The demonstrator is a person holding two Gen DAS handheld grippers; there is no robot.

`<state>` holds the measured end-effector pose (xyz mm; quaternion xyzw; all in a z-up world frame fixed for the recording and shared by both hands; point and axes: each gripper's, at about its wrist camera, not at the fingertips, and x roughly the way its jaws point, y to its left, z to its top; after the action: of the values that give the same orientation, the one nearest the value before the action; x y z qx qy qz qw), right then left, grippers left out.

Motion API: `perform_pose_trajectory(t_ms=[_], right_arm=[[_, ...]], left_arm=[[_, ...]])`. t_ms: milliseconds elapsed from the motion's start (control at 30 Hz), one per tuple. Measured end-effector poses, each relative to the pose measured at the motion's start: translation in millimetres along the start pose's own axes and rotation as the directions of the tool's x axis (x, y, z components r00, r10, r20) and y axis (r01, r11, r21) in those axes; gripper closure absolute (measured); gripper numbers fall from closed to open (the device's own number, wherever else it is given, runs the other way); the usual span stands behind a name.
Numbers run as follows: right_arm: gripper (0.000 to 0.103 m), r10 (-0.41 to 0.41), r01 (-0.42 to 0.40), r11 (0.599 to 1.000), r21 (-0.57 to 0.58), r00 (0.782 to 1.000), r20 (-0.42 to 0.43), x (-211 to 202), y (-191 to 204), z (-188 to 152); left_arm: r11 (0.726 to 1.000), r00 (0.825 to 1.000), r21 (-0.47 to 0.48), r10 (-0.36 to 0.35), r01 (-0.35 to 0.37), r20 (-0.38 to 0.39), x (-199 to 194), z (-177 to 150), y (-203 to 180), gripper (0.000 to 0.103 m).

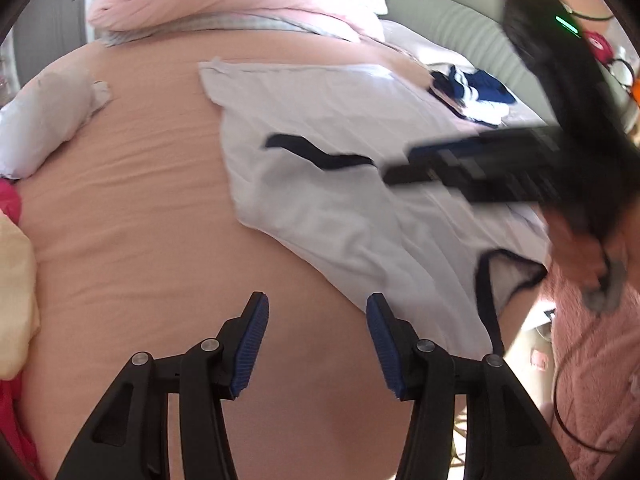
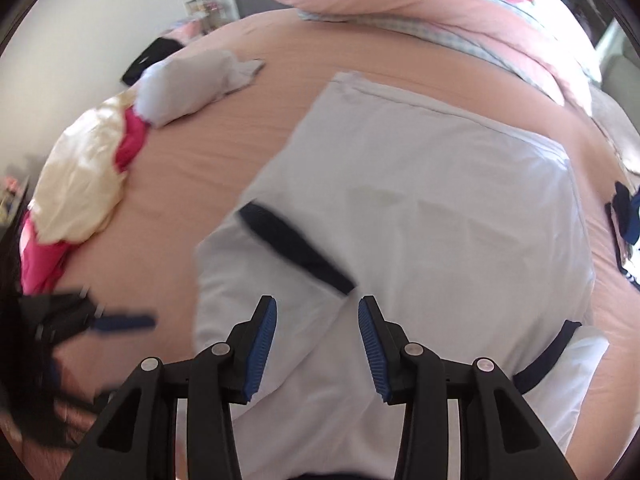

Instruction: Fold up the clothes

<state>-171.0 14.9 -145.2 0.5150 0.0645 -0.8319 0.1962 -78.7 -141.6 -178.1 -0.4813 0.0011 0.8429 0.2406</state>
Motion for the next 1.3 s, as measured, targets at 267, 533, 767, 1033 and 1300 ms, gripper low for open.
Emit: perform_pose_trajectory(t_ms=[267,533,767,1033,1300], right_arm=[[0.061,0.011,-0.023,0.994,-0.104,0.993,-0.116,15,38,-56],[0.061,0.027,-0.058,0.981,-0.186,0.986,-0.163,-14,34,-78],[0.060,0.061,-0.066,0.996,-0.067,0.995,-0.078,-21,15,-49],[0.061,0.032,-0.042,0.995,-0.086,0.993,-0.116,14,14,-45],[0.061,-0.014,0.013,0.997,0.074,1.000,0.007,-26,-43,-30]], left_arm=[[1.000,1.000,-0.002,-0.012,0.012,-0.010,21,9,5,0.055],[1.000,1.000,-0.004,0.006,-0.006,-0.003,12,6,-2,0.050],[0.995,0.995,0.097,0.017,-0.008,-0.095,5,-36,-33,0.050],[0.994,0.989,0.108,0.050,-0.036,-0.136,-6,-56,-40,0.051],[0.994,0.997,-0.093,0.061,-0.057,0.039,-22,-4,0,0.052]])
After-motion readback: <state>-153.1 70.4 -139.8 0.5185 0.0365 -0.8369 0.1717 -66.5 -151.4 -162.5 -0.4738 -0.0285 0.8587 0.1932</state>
